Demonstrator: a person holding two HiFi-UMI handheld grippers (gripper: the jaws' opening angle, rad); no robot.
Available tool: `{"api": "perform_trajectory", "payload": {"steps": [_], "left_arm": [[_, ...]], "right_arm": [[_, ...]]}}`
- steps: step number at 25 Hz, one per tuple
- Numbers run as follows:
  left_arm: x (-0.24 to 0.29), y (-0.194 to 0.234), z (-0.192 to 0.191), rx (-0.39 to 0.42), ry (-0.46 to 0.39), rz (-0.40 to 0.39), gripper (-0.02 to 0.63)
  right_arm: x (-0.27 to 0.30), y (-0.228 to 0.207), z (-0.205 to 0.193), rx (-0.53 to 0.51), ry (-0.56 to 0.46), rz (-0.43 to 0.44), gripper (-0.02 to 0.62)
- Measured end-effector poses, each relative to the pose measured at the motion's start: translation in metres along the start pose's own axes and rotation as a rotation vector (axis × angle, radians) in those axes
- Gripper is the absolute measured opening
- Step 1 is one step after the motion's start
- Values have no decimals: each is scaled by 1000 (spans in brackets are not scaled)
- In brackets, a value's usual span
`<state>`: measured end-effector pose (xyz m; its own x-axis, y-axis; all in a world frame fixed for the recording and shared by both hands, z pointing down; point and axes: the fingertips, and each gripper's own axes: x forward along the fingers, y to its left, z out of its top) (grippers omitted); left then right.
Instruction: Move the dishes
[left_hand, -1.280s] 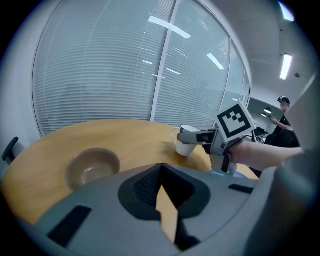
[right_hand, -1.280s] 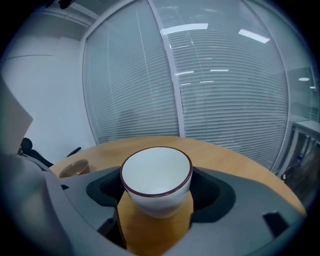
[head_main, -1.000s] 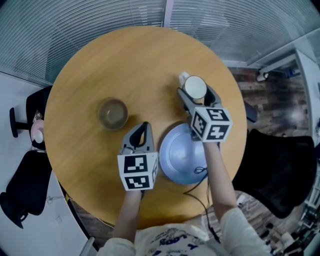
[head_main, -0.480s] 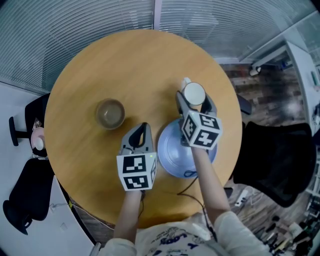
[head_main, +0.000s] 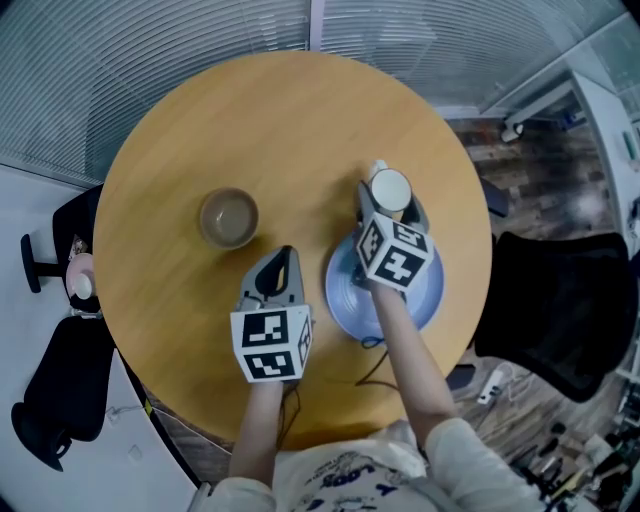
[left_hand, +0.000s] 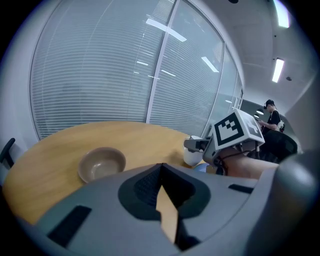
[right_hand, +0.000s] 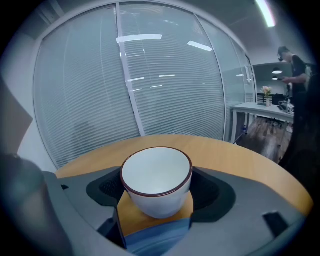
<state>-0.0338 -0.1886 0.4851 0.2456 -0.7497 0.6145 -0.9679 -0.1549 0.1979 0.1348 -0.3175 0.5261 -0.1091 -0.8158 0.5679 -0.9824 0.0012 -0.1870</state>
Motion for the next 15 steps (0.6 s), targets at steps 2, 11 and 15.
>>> {"api": "perform_trajectory", "payload": {"steps": [2, 11, 15], "left_arm": [[-1, 1, -1, 0, 0, 0, 3], [-3, 5, 0, 0, -1, -3, 3], [-1, 5, 0, -1, 1, -4, 3]], "right_arm": [[2, -2, -5, 8, 14, -19, 390], [1, -1, -13, -39, 12, -86, 391], [1, -1, -15, -55, 1, -117, 391]]}}
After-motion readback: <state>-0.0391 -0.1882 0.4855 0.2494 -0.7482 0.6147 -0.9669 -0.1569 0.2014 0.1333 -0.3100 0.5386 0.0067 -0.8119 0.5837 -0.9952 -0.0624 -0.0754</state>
